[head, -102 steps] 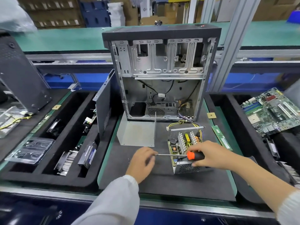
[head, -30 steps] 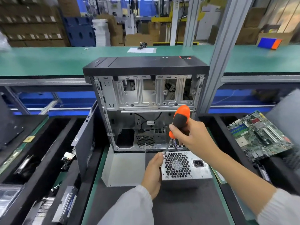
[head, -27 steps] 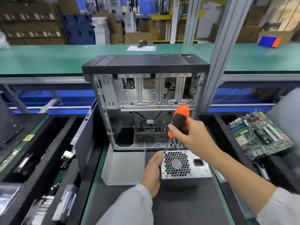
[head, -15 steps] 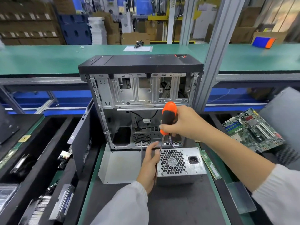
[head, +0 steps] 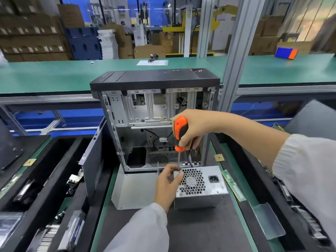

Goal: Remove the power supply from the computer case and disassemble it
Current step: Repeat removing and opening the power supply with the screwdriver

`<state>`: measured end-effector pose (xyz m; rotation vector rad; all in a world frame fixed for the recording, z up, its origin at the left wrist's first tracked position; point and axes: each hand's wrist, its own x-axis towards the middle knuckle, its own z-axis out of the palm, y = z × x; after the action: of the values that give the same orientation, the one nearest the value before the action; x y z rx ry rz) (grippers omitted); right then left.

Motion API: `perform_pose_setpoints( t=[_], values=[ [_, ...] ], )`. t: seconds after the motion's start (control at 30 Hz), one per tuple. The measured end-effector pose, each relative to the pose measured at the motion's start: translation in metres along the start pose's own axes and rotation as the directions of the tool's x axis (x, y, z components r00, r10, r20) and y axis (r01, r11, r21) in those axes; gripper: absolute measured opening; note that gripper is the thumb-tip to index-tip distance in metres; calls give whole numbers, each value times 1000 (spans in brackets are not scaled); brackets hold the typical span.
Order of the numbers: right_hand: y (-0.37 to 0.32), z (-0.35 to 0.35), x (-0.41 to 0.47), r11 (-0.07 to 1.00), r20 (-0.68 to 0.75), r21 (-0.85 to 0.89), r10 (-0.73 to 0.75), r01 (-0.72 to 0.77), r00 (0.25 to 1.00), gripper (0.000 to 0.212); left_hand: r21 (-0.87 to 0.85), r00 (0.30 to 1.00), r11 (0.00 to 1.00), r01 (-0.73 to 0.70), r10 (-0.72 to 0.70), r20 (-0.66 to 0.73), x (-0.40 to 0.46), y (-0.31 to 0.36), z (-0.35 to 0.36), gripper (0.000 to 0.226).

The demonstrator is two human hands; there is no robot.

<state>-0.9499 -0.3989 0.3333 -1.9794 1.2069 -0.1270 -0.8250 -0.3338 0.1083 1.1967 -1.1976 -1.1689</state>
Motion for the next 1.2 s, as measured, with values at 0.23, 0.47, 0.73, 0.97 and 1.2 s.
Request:
perform_pose_setpoints(
  t=[0.23,0.47,0.73,0.97,1.2],
  values=[
    [-28,-5,0,959,41,-129,258,-251,965,29,21,998,1000,-20,21,-66,-8,3,7,17],
    [-66,-7,30,593,108,-639,700,-490,706,25,8,999,1000,9,-9,-46,-15,3,3,24],
    [-69,21,29,491,63,-813,607,-312,792,32,-74,997,997,25,-30,-64,-13,2,2,22],
    [-51,21,-12,-163,364,-916,52,367,930,31,-79,999,997,19,-22,-40,-10,-4,2,19],
    [-41,15,-21,-398,581,-780,-172,483,795,23,-46,999,999,-23,22,-40,-13,-3,4,24]
  ],
)
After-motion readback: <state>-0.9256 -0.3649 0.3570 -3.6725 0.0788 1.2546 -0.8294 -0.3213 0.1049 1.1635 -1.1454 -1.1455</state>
